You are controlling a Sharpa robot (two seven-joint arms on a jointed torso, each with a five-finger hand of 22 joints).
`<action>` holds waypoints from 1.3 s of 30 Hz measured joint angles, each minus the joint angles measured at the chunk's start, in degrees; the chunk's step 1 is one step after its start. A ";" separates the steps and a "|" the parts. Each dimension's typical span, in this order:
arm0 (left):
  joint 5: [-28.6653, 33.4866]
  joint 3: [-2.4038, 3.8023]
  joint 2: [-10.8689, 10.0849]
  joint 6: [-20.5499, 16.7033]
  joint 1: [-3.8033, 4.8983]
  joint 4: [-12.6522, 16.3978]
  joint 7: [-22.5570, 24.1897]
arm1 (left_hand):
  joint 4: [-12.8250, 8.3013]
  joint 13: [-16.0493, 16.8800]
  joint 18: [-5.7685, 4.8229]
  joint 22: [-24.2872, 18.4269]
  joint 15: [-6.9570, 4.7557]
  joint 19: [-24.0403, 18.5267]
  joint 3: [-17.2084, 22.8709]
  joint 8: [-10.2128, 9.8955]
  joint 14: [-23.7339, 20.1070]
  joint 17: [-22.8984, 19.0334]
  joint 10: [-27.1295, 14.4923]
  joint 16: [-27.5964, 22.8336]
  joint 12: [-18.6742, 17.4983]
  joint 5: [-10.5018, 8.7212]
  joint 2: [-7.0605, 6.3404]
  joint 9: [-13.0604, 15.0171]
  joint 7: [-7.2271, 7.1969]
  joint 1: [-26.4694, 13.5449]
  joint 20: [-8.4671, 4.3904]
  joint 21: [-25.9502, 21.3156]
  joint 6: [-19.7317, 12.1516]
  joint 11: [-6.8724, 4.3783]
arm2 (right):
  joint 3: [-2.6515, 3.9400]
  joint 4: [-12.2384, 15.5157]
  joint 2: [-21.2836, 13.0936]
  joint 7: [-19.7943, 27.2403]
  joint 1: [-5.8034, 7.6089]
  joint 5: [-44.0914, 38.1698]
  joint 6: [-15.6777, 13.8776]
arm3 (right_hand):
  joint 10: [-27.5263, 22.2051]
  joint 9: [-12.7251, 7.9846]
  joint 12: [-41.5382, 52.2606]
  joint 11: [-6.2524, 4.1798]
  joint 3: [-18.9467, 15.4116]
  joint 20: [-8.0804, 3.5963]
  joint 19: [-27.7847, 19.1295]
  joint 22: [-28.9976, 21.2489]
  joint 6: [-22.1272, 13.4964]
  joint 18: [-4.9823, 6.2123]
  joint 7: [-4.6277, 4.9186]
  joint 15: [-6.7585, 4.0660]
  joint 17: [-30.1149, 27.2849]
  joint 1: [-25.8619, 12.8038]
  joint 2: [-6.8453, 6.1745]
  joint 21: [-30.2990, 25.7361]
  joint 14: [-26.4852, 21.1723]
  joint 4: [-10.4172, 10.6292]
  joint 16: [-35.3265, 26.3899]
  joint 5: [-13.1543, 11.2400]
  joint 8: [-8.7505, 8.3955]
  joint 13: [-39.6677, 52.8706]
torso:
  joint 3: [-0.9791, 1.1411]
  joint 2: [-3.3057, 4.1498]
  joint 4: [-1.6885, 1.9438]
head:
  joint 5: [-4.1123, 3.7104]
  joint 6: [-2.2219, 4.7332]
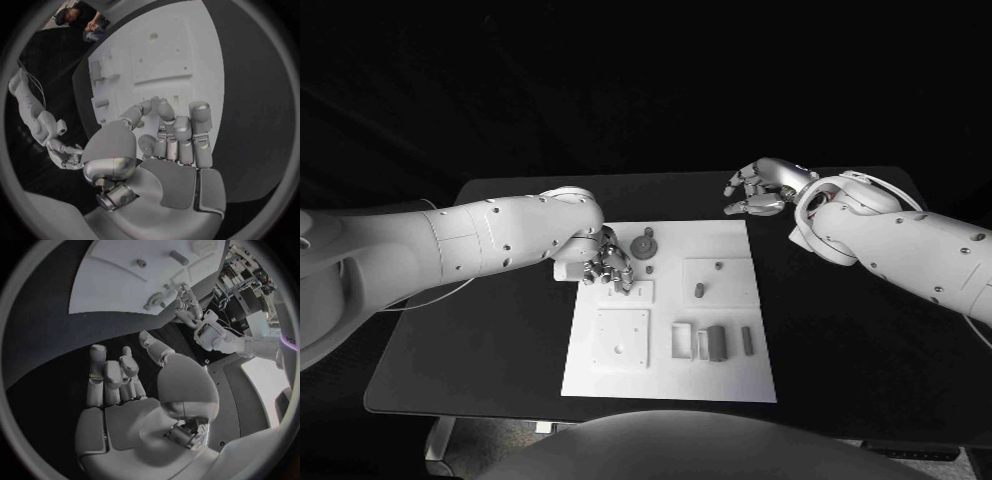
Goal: Assemble the parts on the task board
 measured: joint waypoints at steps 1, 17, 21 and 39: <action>0.04 0.00 0.00 0.01 0.00 0.02 0.00 | 0.00 0.00 0.00 0.00 0.00 0.00 0.00 0.00 0.00 0.00 0.00 0.00 0.00 0.01 -0.01 0.00 0.00 0.01 0.00 0.00 0.00 0.00 | 0.00 0.00 0.00 0.00 0.00 0.00 0.01 | 0.00 0.00 0.00 0.00 0.00 0.00 0.00 0.00 0.00 0.00 0.00 -0.07 0.00 0.00 0.00 0.00 -0.08 0.00 0.00 0.00 0.00 0.00 | 0.00 0.00 0.01 | -0.01 0.00; 0.86 -0.05 0.15 0.08 -0.12 -0.08 -0.03 | 0.00 0.00 0.00 0.04 -0.06 -0.01 0.00 0.00 0.06 0.00 0.00 0.00 0.00 0.21 -0.01 0.01 0.01 0.01 0.01 0.00 0.01 0.00 | 0.00 -0.03 0.04 -0.03 0.00 0.00 0.28 | -2.49 0.04 0.00 0.53 0.00 0.20 -0.20 0.00 0.03 0.00 -0.01 -0.04 0.00 0.00 0.00 -0.01 -1.02 0.00 0.01 0.00 0.00 -0.05 | 0.01 -0.01 0.01 | -0.06 -0.01; 0.99 -0.05 0.18 0.08 -0.13 -0.16 -0.03 | 0.00 0.00 0.01 0.04 -0.06 -0.01 0.00 0.00 0.06 0.00 0.01 0.00 0.00 0.20 0.05 0.01 0.01 -0.05 0.02 0.00 0.02 0.00 | 0.00 -0.02 0.04 -0.04 0.00 0.00 0.34 | -2.60 0.04 0.00 0.47 0.00 0.20 -0.20 0.00 0.03 0.00 -0.01 -0.05 0.00 0.00 0.00 -0.01 -1.14 0.00 0.01 0.00 0.00 -0.05 | 0.01 -0.01 0.01 | -0.07 0.02; 1.01 -0.02 0.40 1.17 -0.12 -0.63 -0.16 | 0.00 0.00 0.01 0.02 -0.07 -0.10 0.00 0.00 0.07 0.00 0.01 0.00 0.00 -0.24 0.17 0.04 0.01 -0.18 0.11 0.00 0.02 0.00 | 0.00 0.25 0.04 -0.09 0.00 0.00 0.63 | -2.96 0.08 0.00 0.67 0.00 0.21 -0.21 0.04 0.08 0.23 0.01 -0.20 0.01 0.00 0.00 -0.01 -1.00 0.00 0.01 0.00 0.00 -0.10 | -0.02 0.01 0.01 | -0.17 0.00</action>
